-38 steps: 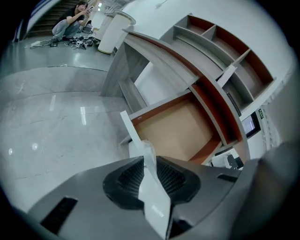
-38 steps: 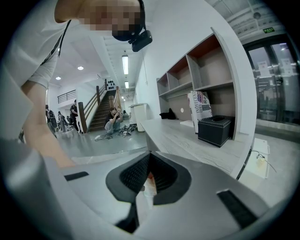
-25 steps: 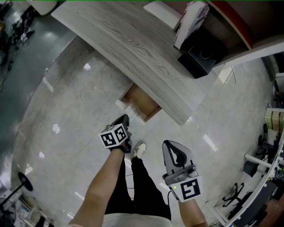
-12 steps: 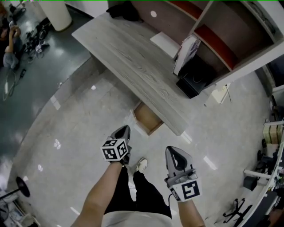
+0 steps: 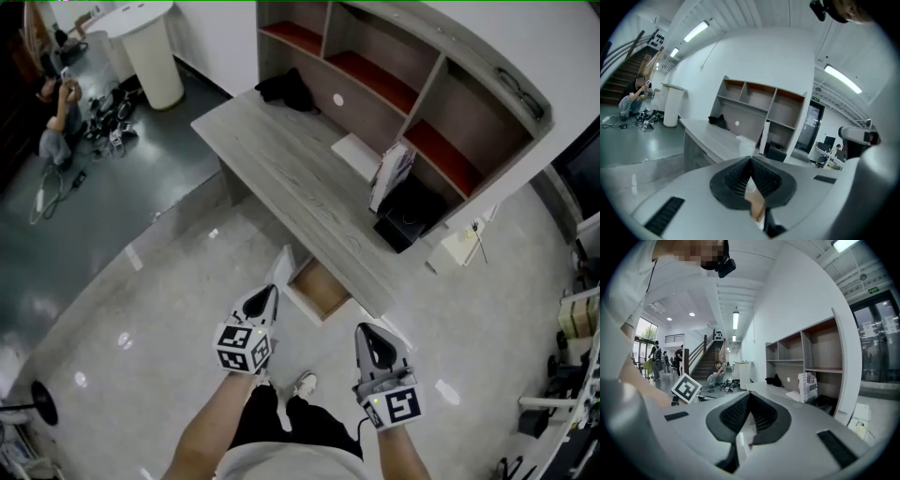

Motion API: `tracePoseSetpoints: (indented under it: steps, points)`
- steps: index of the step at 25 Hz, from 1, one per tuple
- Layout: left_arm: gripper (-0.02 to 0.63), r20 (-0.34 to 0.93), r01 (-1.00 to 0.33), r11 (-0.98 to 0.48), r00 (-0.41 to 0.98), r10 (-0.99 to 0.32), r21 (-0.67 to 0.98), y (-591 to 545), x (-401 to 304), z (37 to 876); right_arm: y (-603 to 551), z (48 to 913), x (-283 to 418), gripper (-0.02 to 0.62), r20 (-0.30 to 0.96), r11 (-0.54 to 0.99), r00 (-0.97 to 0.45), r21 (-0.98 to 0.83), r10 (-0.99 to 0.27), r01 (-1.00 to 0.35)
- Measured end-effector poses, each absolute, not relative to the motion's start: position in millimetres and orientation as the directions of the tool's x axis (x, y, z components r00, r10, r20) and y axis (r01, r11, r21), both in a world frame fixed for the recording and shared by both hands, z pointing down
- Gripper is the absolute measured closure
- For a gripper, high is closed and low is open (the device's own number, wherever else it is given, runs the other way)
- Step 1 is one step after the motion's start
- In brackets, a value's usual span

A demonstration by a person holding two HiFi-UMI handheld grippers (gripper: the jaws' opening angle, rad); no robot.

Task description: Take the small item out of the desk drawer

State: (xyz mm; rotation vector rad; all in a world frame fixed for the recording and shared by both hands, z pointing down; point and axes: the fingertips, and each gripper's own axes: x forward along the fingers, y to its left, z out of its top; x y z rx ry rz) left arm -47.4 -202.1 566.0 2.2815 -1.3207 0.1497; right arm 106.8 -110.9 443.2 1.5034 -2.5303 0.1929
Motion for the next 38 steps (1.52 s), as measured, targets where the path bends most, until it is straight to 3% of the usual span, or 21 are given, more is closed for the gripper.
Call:
tracePoseSetpoints:
  steps: [10, 21, 38]
  points:
    - [0.588, 0.127, -0.855, -0.481, 0.508, -0.852, 0.193, -185.8, -78.1, 436.4, -104.4, 391.8, 110.2, 0.574, 0.132, 0.484, -0.481, -0.007, -0.867, -0.875]
    - [0.588, -0.025, -0.875, -0.475, 0.475, -0.880, 0.096, -156.5, -108.4, 357.9, -97.0, 339.0, 133.4, 0.574, 0.025, 0.456, -0.456, 0.008, -0.890, -0.890]
    - [0.588, -0.092, -0.893, -0.421, 0.411, -0.907, 0.161, -133.5, -152.0, 329.7, -87.5, 308.8, 203.6, 0.574, -0.034, 0.275, -0.276, 0.020, -0.961, -0.961]
